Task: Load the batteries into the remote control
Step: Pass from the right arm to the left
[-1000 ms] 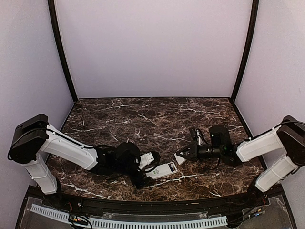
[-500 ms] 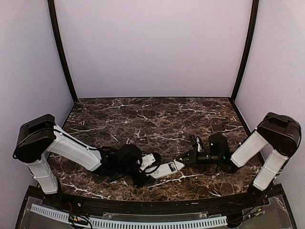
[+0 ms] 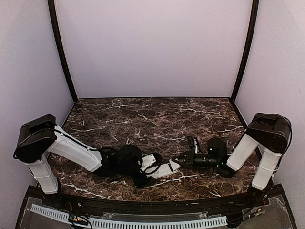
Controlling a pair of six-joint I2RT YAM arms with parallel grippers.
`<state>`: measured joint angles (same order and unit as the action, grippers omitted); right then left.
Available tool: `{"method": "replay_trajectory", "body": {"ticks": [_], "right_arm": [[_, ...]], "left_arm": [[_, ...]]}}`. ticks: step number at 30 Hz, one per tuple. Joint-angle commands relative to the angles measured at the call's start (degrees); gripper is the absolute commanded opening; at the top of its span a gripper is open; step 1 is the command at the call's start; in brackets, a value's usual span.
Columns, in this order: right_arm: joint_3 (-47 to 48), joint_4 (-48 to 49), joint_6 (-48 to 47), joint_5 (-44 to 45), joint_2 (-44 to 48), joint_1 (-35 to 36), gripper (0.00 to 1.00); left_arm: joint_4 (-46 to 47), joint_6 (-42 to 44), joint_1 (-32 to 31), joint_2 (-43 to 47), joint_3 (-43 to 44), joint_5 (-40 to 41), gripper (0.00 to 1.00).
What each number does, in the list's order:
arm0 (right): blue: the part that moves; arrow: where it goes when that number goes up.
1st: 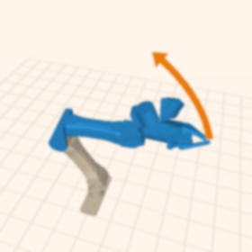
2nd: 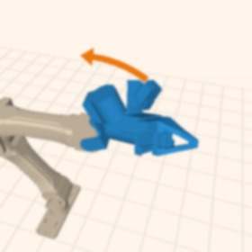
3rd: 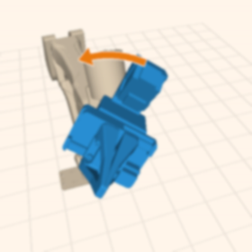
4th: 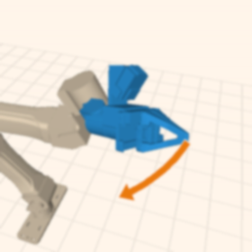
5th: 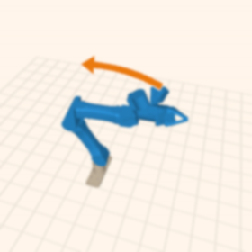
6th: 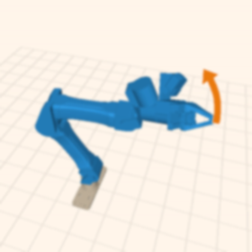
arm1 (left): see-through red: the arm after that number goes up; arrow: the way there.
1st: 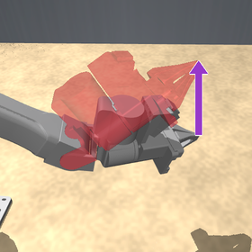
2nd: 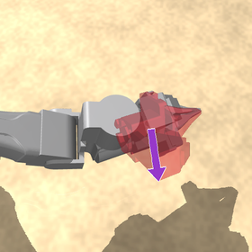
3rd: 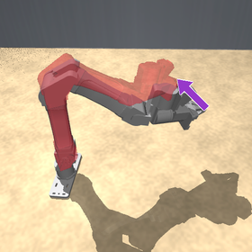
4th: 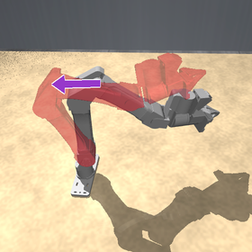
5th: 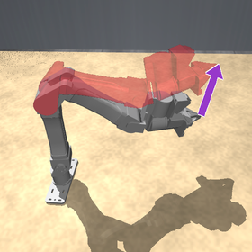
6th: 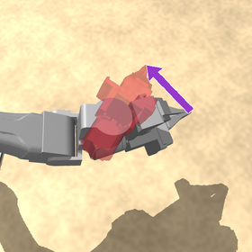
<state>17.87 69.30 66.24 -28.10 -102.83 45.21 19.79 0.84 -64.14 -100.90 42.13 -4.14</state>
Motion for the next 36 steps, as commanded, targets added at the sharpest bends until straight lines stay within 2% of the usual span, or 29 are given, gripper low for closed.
{"method": "replay_trajectory", "body": {"ticks": [1, 4, 6, 11, 14, 17, 21, 25, 29, 32, 36], "right_arm": [[0.1, -1.6, -0.8, 1.2, 5.5, 0.6, 0.0], [1.4, -6.5, -2.5, 1.0, 10.5, 1.5, 0.0], [2.2, -9.4, -3.2, 1.2, 14.6, 2.1, 0.0], [5.4, -20.6, -7.6, 2.2, 26.6, 3.1, 0.0], [9.3, -31.3, -12.4, 3.3, 34.4, 3.9, 0.0], [12.6, -36.4, -16.2, 4.2, 40.7, 4.3, 0.0], [16.2, -38.7, -20.0, 4.9, 46.0, 5.2, 0.0], [19.1, -39.5, -23.2, 6.1, 49.0, 7.2, 0.0], [22.6, -40.3, -27.2, 6.8, 50.1, 10.3, 0.0], [24.5, -40.7, -29.4, 7.4, 50.1, 12.6, 0.0], [25.7, -41.1, -30.4, 8.7, 50.1, 14.0, 0.0]], "left_arm": [[4.3, 0.6, -0.3, 6.9, -3.7, -0.6, 0.82], [15.3, 1.0, -1.3, 11.1, -7.2, 1.2, 0.82], [18.8, -1.2, -1.4, 13.1, -7.3, 2.5, 0.79], [15.5, -11.4, -1.4, 17.4, -3.3, -0.4, 0.6], [19.8, -17.4, -1.4, 22.1, -4.7, -3.2, 0.54], [22.1, -20.6, -1.4, 24.8, -3.6, -7.2, 0.52], [22.6, -22.9, -1.4, 25.2, 1.3, -12.2, 0.53], [25.2, -24.4, -1.4, 24.1, 4.9, -13.5, 0.53], [26.4, -26.8, -1.4, 22.1, 9.4, -16.5, 0.47], [28.1, -29.2, -1.5, 19.9, 11.8, -19.4, 0.38], [28.8, -27.6, -2.9, 19.3, 12.9, -19.1, 0.34]]}}
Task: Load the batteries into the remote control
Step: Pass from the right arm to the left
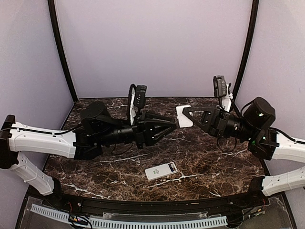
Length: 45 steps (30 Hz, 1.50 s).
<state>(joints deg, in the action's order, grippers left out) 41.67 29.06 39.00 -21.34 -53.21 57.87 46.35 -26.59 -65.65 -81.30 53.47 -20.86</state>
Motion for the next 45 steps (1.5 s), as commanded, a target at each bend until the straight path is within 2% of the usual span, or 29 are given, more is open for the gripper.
{"method": "replay_trajectory", "body": {"ticks": [1, 3, 6, 15, 19, 23, 27, 33, 39, 40, 45], "right_arm": [[2.1, -1.0, -3.4, 2.1, 0.5, 1.5, 0.0], [2.4, -1.2, -3.7, 2.1, 0.4, 1.8, 0.0], [3.2, -1.5, -4.1, 1.9, 0.1, 2.1, 0.0], [3.7, -1.7, -4.6, 1.6, -0.1, 3.0, 0.0], [3.9, -3.1, -5.0, 2.1, 1.2, 3.0, 0.0], [3.9, -3.8, -5.2, 2.2, 1.7, 3.0, 0.0], [3.9, -2.5, -4.9, 1.6, 0.8, 3.1, 0.0], [4.2, -1.8, -4.6, 1.3, -0.1, 3.4, 0.0], [4.5, -1.8, -4.8, 1.0, -0.7, 4.0, 0.0], [4.5, -1.6, -4.8, 1.1, -0.7, 4.1, 0.0], [4.5, -1.5, -5.0, 1.3, -0.9, 4.2, 0.0]], "left_arm": [[2.2, 0.9, -2.5, -0.1, 1.6, -2.1, 0.34], [1.4, 5.0, -4.0, -0.1, 2.0, -0.9, 0.36], [1.0, 5.3, -4.8, -0.6, 2.8, -0.2, 0.37], [3.4, 6.4, -4.9, -1.2, 2.7, 1.8, 0.24], [1.2, 8.9, -4.9, 1.0, 0.5, 4.5, 0.24], [-1.1, 11.9, -4.9, 4.0, -1.5, 8.1, 0.26], [-4.2, 13.4, -4.9, 3.4, 0.7, 7.0, 0.28], [-3.3, 12.7, -4.9, 1.1, 2.8, 3.8, 0.41], [-2.2, 13.2, -4.9, 0.4, 3.5, 4.5, 0.42], [-2.5, 13.3, -4.9, 0.4, 3.8, 4.7, 0.41], [-1.8, 13.3, -4.9, 0.2, 3.8, 5.0, 0.26]]}}
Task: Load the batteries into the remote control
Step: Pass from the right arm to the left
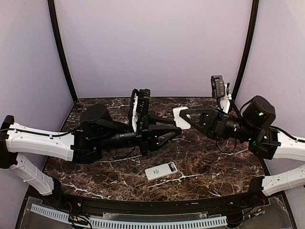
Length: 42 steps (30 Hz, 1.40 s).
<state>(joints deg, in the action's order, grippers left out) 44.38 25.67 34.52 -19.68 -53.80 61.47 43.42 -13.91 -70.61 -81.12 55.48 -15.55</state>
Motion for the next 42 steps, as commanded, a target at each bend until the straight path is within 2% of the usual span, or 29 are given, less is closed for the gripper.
{"method": "replay_trajectory", "body": {"ticks": [1, 11, 18, 22, 23, 26, 29, 36, 37, 39, 42], "right_arm": [[1.7, 2.0, -0.5, -0.5, -0.3, 0.6, 0.0], [1.4, 2.0, -0.2, -0.7, -0.4, 1.0, 0.0], [2.5, -2.2, -1.7, 0.0, 0.1, 1.0, 0.0], [4.4, -9.7, -5.2, 2.3, 1.9, 1.1, 0.34], [5.0, -12.0, -6.8, 3.1, 2.6, 1.1, 0.46], [6.3, -19.3, -13.5, 8.6, 5.9, 0.9, 0.61], [7.0, -24.4, -21.6, 13.2, 9.6, 1.0, 0.69], [11.4, -38.2, -49.1, 14.0, 11.5, 1.0, 0.72], [11.9, -39.5, -53.1, 13.5, 10.8, 1.0, 0.76], [11.9, -41.7, -62.7, 11.9, 9.0, 1.1, 0.96], [11.6, -42.1, -75.6, 9.5, 6.0, 1.4, 0.99]], "left_arm": [[1.2, 0.6, 0.0, 0.0, 1.8, -0.4, 0.22], [2.7, -0.1, 0.0, -0.1, 1.6, -0.7, 0.0], [2.8, -0.9, 0.0, 0.5, 0.6, -0.1, 0.0], [1.5, -1.8, 0.0, 1.8, -0.2, 0.9, 0.0], [0.9, -2.2, 0.0, 2.0, -0.3, 1.7, 0.0], [-2.1, -3.3, 0.0, 3.1, -0.9, 3.2, 0.0], [-4.5, -4.7, 0.0, 4.1, -2.2, 4.9, 0.0], [-15.5, -9.8, 0.3, 7.3, -2.6, 11.8, 0.0], [-17.6, -10.4, 0.4, 7.5, -2.6, 12.3, 0.0], [-19.8, -11.8, 0.8, 8.2, -2.6, 11.7, 0.0], [-21.5, -13.1, 0.9, 8.3, -2.6, 8.9, 0.0]]}}
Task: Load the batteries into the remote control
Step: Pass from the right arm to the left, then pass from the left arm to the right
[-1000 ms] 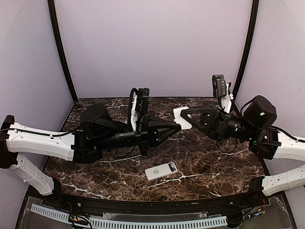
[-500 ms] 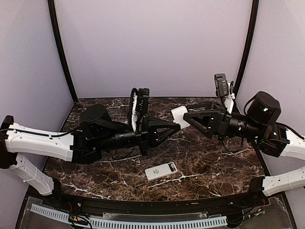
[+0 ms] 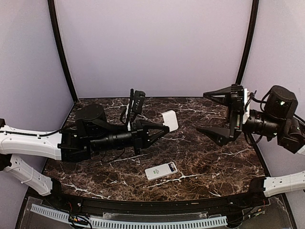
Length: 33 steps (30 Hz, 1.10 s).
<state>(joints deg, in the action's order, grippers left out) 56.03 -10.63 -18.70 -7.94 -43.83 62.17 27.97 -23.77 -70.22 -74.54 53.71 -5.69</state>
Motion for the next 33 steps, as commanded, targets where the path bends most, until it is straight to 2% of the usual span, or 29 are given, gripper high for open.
{"method": "replay_trajectory", "body": {"ticks": [1, 6, 11, 28, 33], "right_arm": [[0.4, -5.6, -24.9, -2.3, -5.4, 0.8, 0.99], [5.1, -6.4, -32.4, -1.8, -12.6, 1.5, 0.99], [5.2, -5.0, -35.3, -2.4, -15.0, 1.6, 0.99], [4.0, -2.8, -36.9, -0.9, -16.9, 3.3, 0.74], [3.7, -2.6, -38.1, 0.6, -17.1, 3.6, 0.74]], "left_arm": [[-6.7, -3.4, 0.5, 1.6, -0.9, -1.4, 0.0], [-8.5, -4.1, 0.6, 1.6, -0.9, -3.7, 0.0], [-8.5, -4.0, 0.7, 1.5, -1.0, -3.9, 0.0], [-6.7, -5.1, 1.1, -0.1, -0.1, -5.3, 0.0], [-7.1, -5.0, 1.1, -0.4, 0.2, -5.7, 0.0]]}}
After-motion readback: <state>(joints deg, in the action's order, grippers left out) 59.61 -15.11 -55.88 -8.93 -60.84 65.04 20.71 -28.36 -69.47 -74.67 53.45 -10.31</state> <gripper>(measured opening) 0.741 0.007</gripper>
